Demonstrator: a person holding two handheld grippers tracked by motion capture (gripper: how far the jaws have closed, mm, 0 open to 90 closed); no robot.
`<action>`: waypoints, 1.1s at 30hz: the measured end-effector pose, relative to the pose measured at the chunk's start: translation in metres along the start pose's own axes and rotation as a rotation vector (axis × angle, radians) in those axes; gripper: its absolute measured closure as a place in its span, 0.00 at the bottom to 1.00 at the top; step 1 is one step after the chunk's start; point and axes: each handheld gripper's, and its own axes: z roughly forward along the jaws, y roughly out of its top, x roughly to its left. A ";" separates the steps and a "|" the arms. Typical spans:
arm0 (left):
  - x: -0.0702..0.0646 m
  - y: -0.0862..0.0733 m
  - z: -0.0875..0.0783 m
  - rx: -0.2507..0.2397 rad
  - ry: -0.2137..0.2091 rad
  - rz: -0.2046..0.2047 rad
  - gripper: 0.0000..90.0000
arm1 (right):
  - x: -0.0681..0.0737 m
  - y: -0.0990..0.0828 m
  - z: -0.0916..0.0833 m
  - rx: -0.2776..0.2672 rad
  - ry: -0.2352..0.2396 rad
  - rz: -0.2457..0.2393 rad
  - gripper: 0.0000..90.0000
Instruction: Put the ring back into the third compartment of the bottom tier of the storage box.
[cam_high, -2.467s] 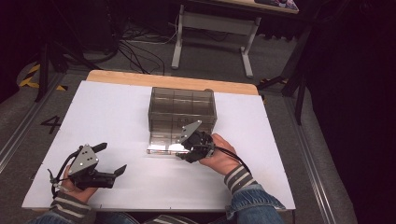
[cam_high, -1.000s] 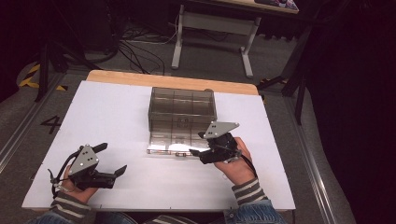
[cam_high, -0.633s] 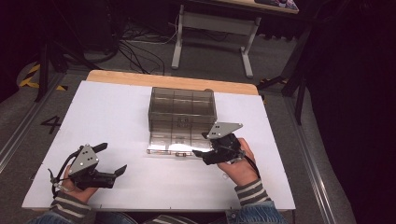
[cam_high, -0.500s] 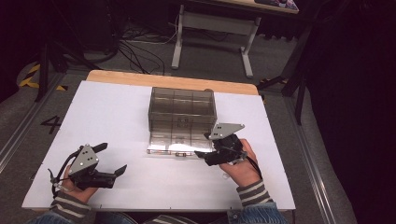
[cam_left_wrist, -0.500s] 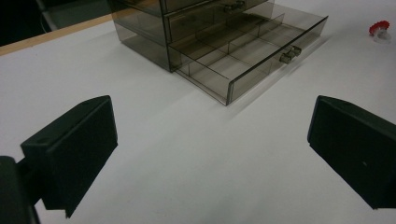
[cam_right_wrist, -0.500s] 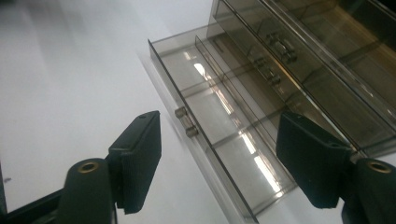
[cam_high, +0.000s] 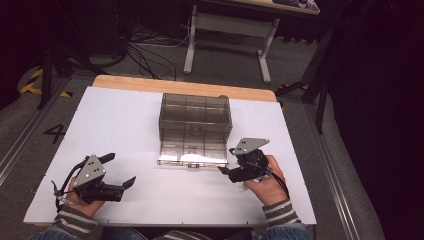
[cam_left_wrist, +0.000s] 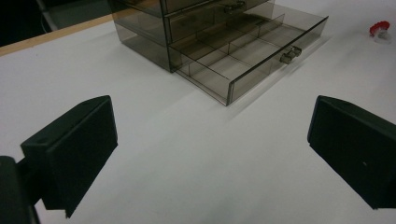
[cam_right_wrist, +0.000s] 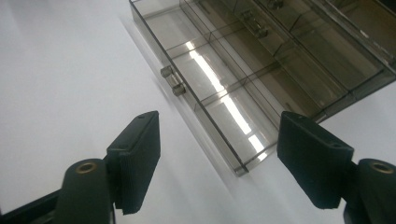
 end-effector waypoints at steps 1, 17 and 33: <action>0.000 0.000 0.000 0.000 0.000 0.000 0.03 | 0.000 -0.001 0.000 0.005 -0.004 -0.001 0.35; 0.000 0.000 0.000 0.000 0.000 0.000 0.03 | -0.004 -0.025 0.005 0.088 -0.004 0.050 0.33; 0.000 0.000 0.000 0.000 -0.001 0.002 0.03 | -0.005 -0.045 0.013 0.229 0.000 0.086 0.33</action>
